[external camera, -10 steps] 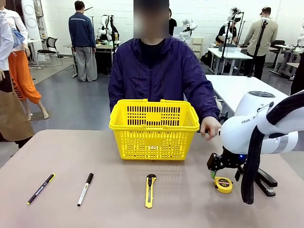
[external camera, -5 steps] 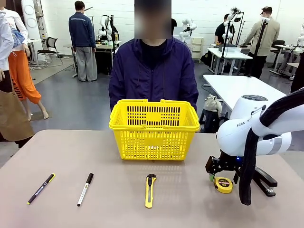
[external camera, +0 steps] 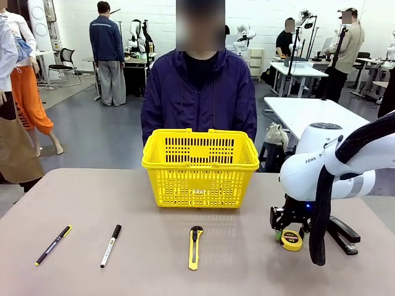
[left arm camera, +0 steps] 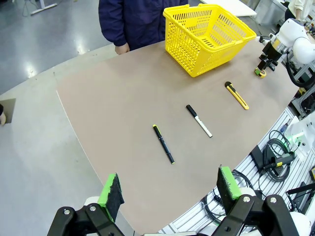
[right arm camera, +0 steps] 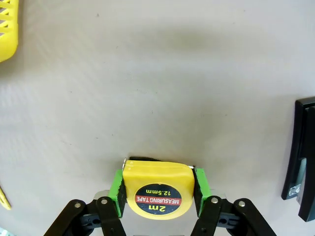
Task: Place the items the person wants into the basket.
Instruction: Pick up the item the person points to and place it in the Market Basket.
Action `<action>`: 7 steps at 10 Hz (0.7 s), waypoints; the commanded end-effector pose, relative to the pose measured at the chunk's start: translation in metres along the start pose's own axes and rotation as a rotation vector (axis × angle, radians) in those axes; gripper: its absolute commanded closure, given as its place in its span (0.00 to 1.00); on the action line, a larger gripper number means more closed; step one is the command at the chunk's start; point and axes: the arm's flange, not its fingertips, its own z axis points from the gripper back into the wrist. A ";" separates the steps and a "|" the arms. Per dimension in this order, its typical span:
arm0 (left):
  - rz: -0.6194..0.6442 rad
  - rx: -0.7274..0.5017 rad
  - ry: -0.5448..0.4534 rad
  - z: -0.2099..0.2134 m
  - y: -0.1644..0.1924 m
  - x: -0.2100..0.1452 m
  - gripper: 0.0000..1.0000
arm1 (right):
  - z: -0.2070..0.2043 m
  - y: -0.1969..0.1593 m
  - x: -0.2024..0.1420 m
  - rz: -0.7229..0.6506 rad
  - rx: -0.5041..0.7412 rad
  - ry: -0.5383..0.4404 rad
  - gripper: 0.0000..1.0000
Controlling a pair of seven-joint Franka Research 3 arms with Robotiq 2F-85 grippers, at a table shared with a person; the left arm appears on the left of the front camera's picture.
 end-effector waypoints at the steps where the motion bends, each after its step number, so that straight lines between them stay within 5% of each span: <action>1: -0.008 -0.011 -0.008 0.000 0.000 -0.001 0.00 | 0.000 0.002 0.005 -0.002 -0.024 0.013 1.00; 3: -0.008 -0.011 -0.008 0.000 0.000 -0.001 0.00 | 0.010 0.000 0.003 -0.025 0.000 0.009 0.91; 4: -0.008 -0.011 -0.008 0.000 0.000 -0.001 0.00 | 0.038 0.001 -0.001 -0.062 0.028 -0.002 0.43; 7: -0.008 -0.011 -0.008 0.000 0.000 -0.001 0.00 | 0.181 0.024 -0.031 -0.036 0.026 -0.034 0.43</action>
